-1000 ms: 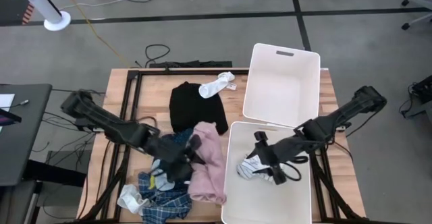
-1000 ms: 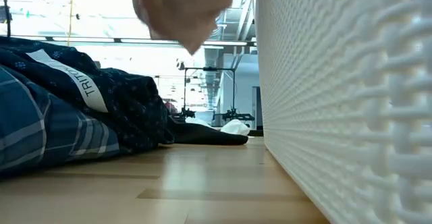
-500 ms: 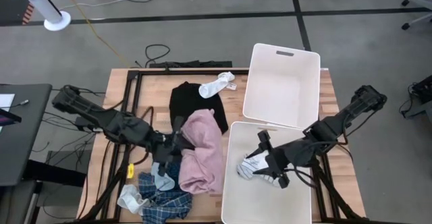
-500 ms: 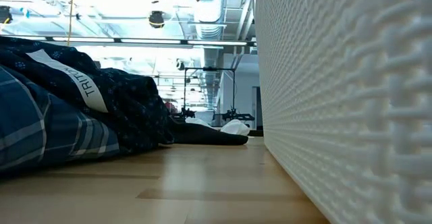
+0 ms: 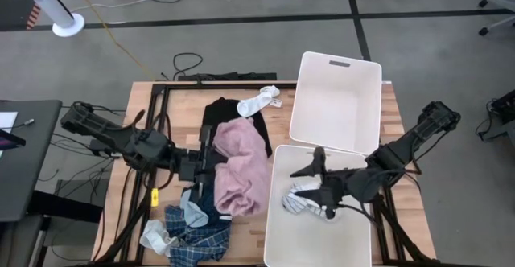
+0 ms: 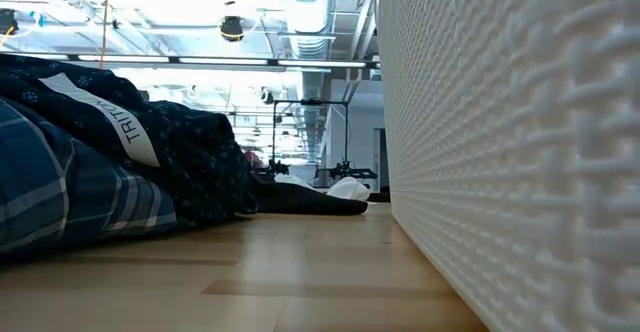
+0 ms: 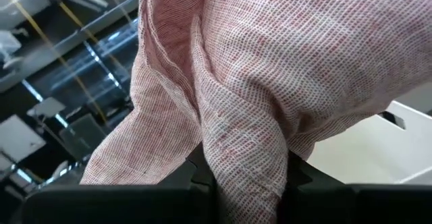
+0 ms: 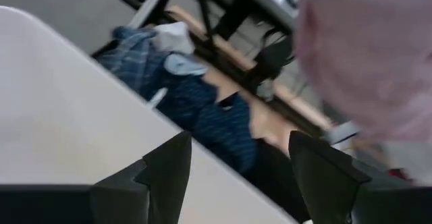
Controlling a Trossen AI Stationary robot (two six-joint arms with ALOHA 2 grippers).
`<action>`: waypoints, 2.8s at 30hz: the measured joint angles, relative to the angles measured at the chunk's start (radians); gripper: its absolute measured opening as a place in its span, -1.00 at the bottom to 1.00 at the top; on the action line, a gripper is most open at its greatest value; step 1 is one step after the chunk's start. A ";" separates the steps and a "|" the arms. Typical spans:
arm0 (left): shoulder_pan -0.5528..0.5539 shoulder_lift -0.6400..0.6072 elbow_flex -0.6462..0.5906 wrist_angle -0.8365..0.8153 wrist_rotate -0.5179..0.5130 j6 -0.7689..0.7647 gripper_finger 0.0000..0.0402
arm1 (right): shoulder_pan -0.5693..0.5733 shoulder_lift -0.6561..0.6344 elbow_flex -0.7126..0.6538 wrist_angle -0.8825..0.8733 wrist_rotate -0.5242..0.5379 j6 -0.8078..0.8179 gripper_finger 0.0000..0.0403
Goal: Sort clothes
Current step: Put the pink polo into the top laundry bin
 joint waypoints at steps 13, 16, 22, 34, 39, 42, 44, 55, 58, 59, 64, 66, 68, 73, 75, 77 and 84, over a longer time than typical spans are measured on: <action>0.116 0.004 0.000 -0.005 0.129 -0.125 -0.72 | -0.031 0.000 0.000 0.382 0.178 -0.396 0.31; 0.139 0.006 0.000 -0.009 0.175 -0.138 -0.72 | -0.062 0.000 0.000 0.460 0.161 -0.454 0.31; 0.168 0.005 0.000 0.001 0.227 -0.142 -0.72 | -0.141 0.001 0.000 0.475 0.000 -0.414 0.32; 0.199 0.006 0.000 -0.002 0.288 -0.146 -0.72 | -0.214 0.000 0.000 0.482 -0.079 -0.391 0.61; 0.222 0.044 0.000 0.005 0.351 -0.177 -0.72 | -0.244 0.001 0.000 0.483 -0.148 -0.379 0.77; 0.236 0.074 0.001 0.031 0.374 -0.185 -0.72 | -0.265 0.018 0.000 0.506 -0.201 -0.383 0.80; 0.243 0.097 0.001 0.058 0.413 -0.193 -0.72 | -0.280 0.035 0.000 0.522 -0.232 -0.386 0.81; 0.310 0.122 0.000 0.109 0.496 -0.219 -0.72 | -0.305 0.139 0.000 0.636 -0.341 -0.434 0.74; 0.317 0.121 0.001 0.112 0.516 -0.244 -0.72 | -0.296 0.148 0.000 0.671 -0.343 -0.459 0.60; 0.318 0.121 0.000 0.110 0.521 -0.252 -0.72 | -0.296 0.148 0.000 0.674 -0.343 -0.461 0.53; 0.318 0.121 0.000 0.110 0.518 -0.282 -0.38 | -0.311 0.147 -0.001 0.682 -0.349 -0.461 -0.09; 0.318 0.120 0.001 0.116 0.515 -0.283 -0.14 | -0.317 0.145 -0.001 0.681 -0.354 -0.465 -0.43; 0.319 0.120 0.001 0.116 0.510 -0.282 0.08 | -0.318 0.145 -0.001 0.671 -0.360 -0.483 -0.74; 0.322 0.109 0.001 0.102 0.469 -0.273 0.37 | -0.315 0.138 -0.001 0.656 -0.357 -0.495 -0.77; 0.322 0.094 0.001 0.093 0.444 -0.259 0.40 | -0.303 0.125 -0.001 0.651 -0.330 -0.497 -0.77; 0.322 0.073 0.001 0.065 0.421 -0.249 0.41 | -0.293 0.104 -0.001 0.642 -0.288 -0.522 -0.77; 0.322 -0.026 0.001 -0.083 0.284 -0.194 0.42 | -0.229 -0.004 -0.002 0.600 -0.115 -0.582 -0.77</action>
